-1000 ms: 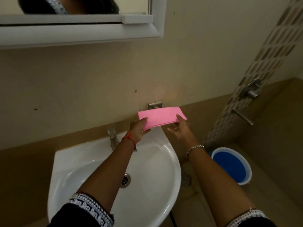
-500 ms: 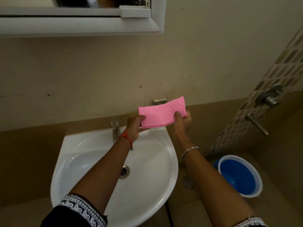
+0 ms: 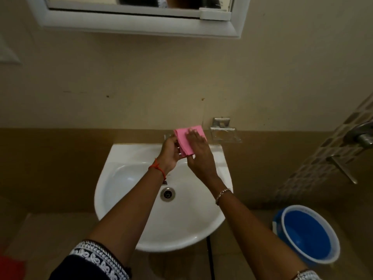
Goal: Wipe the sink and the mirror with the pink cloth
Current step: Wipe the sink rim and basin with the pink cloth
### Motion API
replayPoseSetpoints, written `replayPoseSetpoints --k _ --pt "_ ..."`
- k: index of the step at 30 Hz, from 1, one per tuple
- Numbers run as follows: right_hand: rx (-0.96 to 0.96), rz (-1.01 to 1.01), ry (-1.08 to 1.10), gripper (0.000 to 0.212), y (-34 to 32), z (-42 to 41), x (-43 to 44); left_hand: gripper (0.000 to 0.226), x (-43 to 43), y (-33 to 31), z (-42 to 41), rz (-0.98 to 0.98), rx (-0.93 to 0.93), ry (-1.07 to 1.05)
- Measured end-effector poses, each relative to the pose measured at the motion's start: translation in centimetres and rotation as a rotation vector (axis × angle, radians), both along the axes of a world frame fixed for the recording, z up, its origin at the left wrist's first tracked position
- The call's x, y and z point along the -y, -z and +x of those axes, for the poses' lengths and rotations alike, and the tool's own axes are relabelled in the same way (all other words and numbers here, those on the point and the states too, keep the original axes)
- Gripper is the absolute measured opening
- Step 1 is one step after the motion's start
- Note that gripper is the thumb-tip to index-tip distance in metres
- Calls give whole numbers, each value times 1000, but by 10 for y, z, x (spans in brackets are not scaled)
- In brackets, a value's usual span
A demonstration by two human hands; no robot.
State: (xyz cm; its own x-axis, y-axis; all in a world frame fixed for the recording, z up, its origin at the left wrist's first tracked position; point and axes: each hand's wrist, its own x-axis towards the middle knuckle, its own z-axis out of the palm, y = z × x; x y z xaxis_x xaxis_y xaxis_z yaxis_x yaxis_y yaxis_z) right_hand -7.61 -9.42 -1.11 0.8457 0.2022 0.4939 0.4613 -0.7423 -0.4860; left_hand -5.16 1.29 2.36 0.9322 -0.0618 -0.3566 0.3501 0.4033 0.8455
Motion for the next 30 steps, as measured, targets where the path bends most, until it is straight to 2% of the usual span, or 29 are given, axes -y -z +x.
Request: replayPoseSetpoints --k 4,6,7,9,11,13,15,17,20,22,24,26,27,30 --pt "-25 -35 -58 67 2 -8 -26 52 -22 3 -14 -132 -8 19" --pt "-79 -39 -127 72 0 -10 -39 44 -35 4 -19 -108 36 3" --pt "-151 24 -171 71 -2 -10 -45 38 -44 6 -20 -50 59 -18" --pt "-307 373 -159 56 -11 -11 -56 34 -61 13 -22 54 58 -56" --pt "-302 683 14 36 -16 -8 -65 32 -78 22 -24 93 26 -65" --pt "-348 799 155 25 -16 -2 -73 31 -97 31 -28 102 0 -41" --pt "-645 918 141 15 -14 6 -83 30 -114 40 -32 129 -18 -9" --pt "-994 953 32 26 -4 9 -92 35 -130 52 -35 147 -47 10" --pt "-1168 881 -54 49 22 13 -104 38 -150 68 -36 175 -95 76" --pt "-1281 905 -73 50 36 15 -115 39 -160 77 -35 205 -117 112" --pt "-1350 944 -83 39 42 14 -126 40 -166 85 -31 255 -87 115" --pt "-1328 985 -50 22 49 15 -139 41 -171 94 -26 389 -29 86" --pt "-1282 988 -22 21 51 16 -144 41 -174 101 -22 510 -11 36" --pt "-991 860 113 17 54 30 -162 55 -191 120 -17 1085 24 -141"
